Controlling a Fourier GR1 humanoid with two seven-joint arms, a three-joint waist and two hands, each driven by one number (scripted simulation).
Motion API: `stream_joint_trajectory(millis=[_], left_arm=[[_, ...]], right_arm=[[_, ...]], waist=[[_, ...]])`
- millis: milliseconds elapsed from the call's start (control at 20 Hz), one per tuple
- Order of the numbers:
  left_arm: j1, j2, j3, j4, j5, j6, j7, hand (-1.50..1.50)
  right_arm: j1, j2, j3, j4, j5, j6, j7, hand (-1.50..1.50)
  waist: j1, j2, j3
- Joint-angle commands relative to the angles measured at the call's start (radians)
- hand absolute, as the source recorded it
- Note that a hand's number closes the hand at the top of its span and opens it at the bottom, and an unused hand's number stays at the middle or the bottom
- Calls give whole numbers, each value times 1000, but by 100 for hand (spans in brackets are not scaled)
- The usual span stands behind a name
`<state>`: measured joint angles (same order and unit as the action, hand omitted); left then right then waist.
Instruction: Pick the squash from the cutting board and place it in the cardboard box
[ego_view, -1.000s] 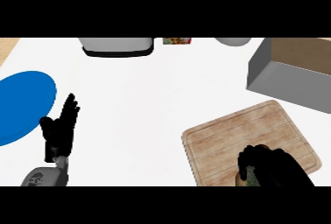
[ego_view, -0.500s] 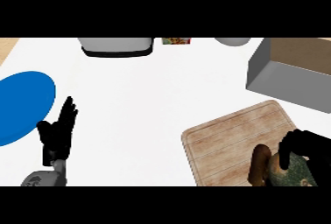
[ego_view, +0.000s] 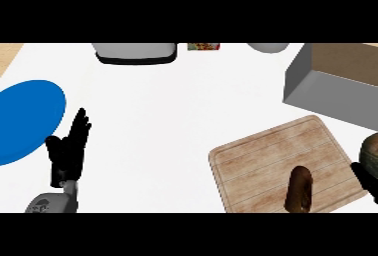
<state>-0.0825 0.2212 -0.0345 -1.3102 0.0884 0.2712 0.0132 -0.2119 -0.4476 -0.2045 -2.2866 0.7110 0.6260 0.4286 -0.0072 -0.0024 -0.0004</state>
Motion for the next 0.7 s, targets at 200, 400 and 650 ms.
stream_joint_trajectory(millis=[200, 400, 650], left_arm=[[7, -7, 0, -57, -18, -8, 41, 0], [-47, -13, 39, 73, -4, -35, -38, 0], [-8, -9, 23, 30, -15, -54, -37, 0]], right_arm=[[-153, -66, -186, 281, -125, -51, -145, 150], [-242, -129, -209, 551, -123, -114, -289, 150], [-326, -155, -141, 870, -11, -274, -468, 150]], waist=[[13, 3, 1], [16, 6, 0], [30, 9, 1]])
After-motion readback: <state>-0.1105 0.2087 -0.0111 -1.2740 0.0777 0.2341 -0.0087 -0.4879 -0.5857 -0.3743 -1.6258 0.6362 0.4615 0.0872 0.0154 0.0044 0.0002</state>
